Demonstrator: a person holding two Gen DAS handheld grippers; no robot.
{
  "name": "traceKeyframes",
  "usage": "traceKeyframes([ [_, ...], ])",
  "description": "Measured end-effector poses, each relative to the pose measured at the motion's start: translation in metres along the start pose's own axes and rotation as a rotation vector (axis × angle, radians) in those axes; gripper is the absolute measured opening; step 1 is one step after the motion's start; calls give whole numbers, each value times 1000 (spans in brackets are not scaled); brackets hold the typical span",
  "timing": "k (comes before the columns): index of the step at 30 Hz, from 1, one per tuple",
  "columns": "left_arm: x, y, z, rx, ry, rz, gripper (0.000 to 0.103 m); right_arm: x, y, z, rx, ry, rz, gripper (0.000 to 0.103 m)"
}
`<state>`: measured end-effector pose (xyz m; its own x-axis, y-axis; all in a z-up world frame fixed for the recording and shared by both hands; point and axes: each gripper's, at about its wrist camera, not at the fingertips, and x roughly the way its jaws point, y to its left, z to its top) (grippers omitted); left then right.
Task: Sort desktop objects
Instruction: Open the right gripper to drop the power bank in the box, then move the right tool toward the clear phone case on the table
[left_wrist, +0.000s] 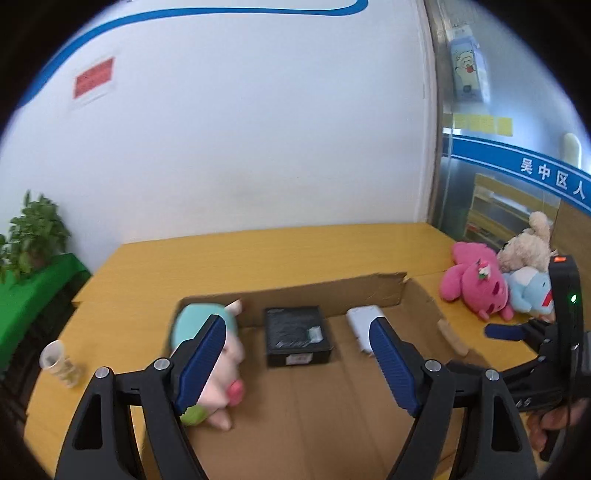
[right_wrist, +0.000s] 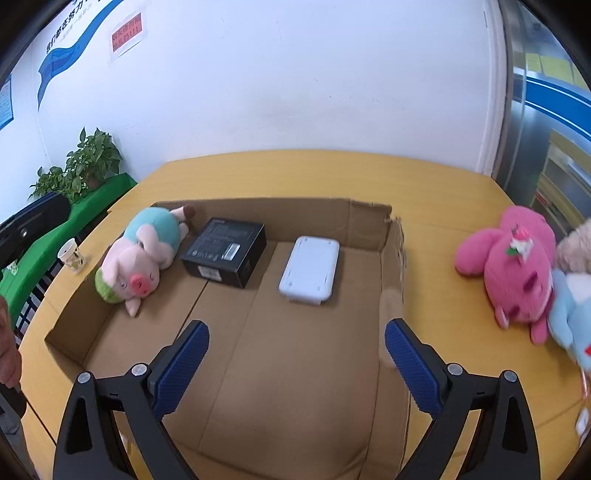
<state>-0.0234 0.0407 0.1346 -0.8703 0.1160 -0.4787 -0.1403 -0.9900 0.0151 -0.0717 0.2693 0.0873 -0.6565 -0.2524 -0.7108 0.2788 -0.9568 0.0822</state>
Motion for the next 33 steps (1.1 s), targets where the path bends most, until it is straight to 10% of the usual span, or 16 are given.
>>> traceKeyframes([
  [12, -57, 3, -43, -23, -14, 32, 80, -45, 31, -53, -16, -4, -16, 95],
  [18, -61, -10, -54, 23, 4, 37, 76, -52, 36, -61, -30, 7, -7, 35],
  [21, -54, -15, -58, 52, 77, -10, 4, -52, 37, -62, -28, -6, -3, 36],
  [23, -46, -13, -62, 37, 111, -6, 5, -52, 37, -63, -20, -8, -1, 53],
  [25, -45, -11, -65, 21, 112, 13, 18, -55, 37, -64, -4, -26, 12, 95],
  [28, -52, -7, -67, -3, 74, 23, 82, -62, 39, -64, -11, -61, 13, 100],
  [33, -65, -1, -67, -11, 25, 41, 83, -65, 39, -64, -8, -50, 36, 100],
])
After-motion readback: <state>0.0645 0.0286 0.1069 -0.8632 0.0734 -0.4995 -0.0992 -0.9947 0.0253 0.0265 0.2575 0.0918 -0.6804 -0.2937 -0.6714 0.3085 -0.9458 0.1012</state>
